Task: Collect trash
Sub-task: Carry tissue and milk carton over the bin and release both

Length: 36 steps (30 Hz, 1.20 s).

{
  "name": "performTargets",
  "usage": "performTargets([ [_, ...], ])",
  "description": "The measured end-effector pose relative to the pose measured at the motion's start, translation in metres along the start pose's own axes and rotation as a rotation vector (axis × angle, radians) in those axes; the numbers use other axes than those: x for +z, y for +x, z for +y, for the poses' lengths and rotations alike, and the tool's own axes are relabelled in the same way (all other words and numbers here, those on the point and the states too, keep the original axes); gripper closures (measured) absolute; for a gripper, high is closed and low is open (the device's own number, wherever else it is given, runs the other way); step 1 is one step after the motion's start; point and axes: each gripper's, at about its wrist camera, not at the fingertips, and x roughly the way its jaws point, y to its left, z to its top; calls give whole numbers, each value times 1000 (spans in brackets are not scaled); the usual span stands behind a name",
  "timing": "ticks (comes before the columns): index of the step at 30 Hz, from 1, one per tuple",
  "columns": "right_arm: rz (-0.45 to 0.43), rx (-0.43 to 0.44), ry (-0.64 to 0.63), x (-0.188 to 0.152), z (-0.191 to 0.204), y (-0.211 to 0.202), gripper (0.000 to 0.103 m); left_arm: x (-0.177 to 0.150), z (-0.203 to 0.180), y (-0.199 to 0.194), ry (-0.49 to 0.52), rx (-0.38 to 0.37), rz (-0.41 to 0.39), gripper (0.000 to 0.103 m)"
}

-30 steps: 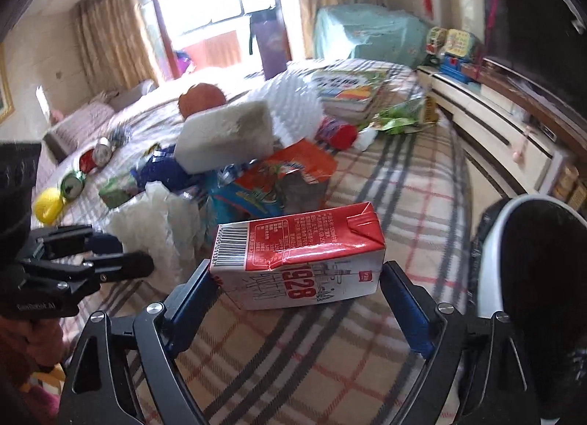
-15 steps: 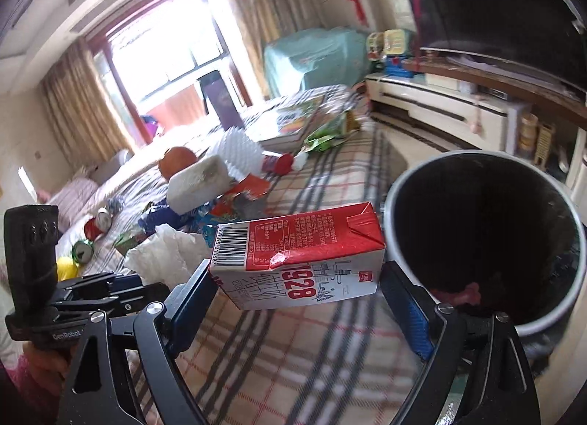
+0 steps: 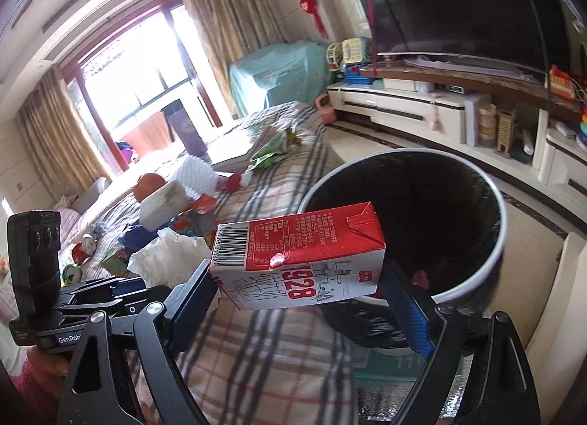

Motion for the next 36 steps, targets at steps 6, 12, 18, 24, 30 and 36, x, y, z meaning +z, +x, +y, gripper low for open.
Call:
performTargets([
  [6,-13,-27,16,3,-15,-6,13,11,-17,10,32,-14,3,68],
  [12,-22,-52,30,9,-30,-9,13,24,-28,20,59,-18,5,68],
  [18,-20,-76,38,13,-44,-10,13,36,-37,30,76,-25,12,68],
  [24,-17,-92,41,18,-56,-10,13,46,-46,41,95,-25,19,68],
  [30,-9,-99,38,22,-63,-6,13,56,-52,50,110,-28,24,68],
  [36,7,-103,40,25,-71,0,13,65,-55,58,117,-27,29,68],
])
